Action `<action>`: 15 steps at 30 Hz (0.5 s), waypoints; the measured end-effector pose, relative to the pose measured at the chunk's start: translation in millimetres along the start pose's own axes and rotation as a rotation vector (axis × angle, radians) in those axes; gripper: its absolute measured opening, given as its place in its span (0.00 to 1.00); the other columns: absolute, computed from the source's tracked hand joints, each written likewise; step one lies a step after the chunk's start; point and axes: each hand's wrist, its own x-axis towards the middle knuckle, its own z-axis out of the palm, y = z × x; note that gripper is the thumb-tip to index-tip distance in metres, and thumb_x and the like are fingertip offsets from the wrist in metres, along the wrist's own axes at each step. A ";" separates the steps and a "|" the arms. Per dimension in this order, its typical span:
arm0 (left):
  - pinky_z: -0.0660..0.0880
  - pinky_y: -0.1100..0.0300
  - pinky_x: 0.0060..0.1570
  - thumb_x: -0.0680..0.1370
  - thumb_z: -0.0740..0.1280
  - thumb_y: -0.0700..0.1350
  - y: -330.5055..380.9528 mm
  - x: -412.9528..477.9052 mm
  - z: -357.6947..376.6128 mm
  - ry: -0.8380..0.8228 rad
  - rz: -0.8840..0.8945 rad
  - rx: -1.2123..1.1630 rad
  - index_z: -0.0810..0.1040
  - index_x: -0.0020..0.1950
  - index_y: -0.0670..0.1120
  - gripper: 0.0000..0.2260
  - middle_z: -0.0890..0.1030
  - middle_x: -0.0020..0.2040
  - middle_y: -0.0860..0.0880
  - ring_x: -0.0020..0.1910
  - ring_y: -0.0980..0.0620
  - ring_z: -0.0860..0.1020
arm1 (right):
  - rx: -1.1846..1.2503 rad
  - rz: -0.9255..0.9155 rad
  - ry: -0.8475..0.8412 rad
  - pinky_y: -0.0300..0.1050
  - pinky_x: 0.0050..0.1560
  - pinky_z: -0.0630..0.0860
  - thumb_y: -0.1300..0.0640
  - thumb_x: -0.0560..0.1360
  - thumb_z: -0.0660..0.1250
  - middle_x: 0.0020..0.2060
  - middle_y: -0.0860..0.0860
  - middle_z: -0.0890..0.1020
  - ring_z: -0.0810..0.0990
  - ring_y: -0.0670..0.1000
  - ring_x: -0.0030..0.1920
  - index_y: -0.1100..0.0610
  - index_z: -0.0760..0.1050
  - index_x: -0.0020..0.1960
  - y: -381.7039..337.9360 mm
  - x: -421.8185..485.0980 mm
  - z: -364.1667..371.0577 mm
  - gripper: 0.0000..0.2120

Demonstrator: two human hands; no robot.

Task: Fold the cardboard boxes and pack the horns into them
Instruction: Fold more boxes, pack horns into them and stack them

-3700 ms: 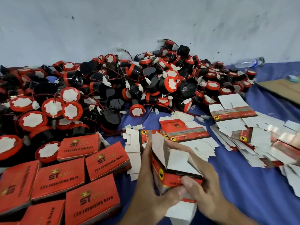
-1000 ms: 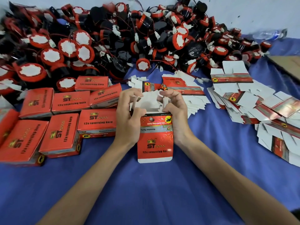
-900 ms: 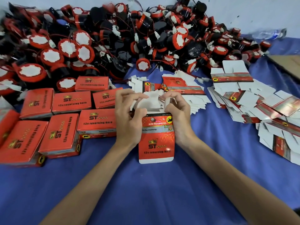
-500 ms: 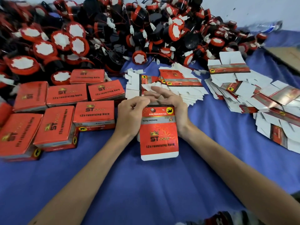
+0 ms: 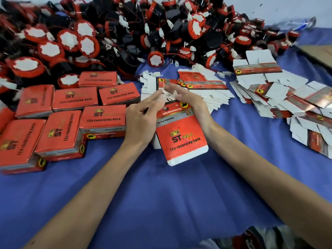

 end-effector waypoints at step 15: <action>0.78 0.53 0.53 0.71 0.64 0.51 2.5 2.6 0.5 -0.058 -0.092 -0.029 0.85 0.39 0.54 0.10 0.85 0.50 0.49 0.49 0.50 0.83 | -0.025 -0.030 0.010 0.40 0.44 0.79 0.63 0.78 0.62 0.58 0.60 0.79 0.82 0.51 0.48 0.62 0.77 0.62 -0.9 -12.9 -0.8 0.14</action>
